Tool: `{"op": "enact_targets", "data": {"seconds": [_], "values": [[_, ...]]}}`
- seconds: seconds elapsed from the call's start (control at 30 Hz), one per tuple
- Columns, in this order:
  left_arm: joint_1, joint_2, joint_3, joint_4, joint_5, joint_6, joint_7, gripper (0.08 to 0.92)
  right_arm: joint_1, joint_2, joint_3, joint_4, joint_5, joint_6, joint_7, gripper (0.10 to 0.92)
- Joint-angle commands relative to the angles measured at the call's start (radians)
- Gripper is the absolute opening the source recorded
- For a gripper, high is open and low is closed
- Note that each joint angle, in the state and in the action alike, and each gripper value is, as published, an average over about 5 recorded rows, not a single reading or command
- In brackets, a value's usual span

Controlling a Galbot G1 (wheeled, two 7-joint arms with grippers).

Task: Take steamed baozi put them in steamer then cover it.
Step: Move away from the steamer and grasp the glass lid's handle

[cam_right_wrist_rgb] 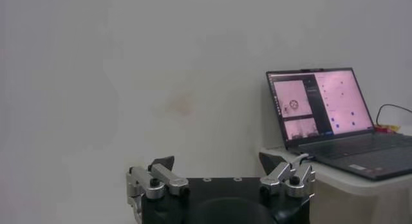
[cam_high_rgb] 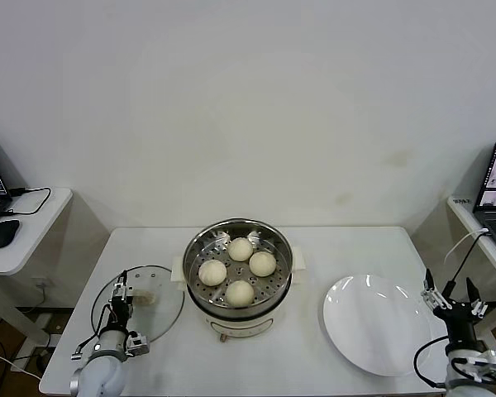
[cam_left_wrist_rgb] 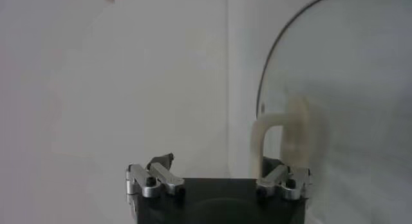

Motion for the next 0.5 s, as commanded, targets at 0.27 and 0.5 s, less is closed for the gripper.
{"op": "enact_targets", "data": {"seconds": [0.27, 0.5], "values": [[0.004, 0.0, -0.003, 0.019, -0.004, -0.019, -0.019, 0.437, -0.005, 0.007, 0.004, 0.005, -0.003, 0.003, -0.001, 0.823], [0.029, 0.005, -0.013, -0.026, -0.018, -0.025, -0.025, 0.221, -0.004, 0.008, 0.004, 0.005, -0.001, 0.005, -0.001, 0.823]]}}
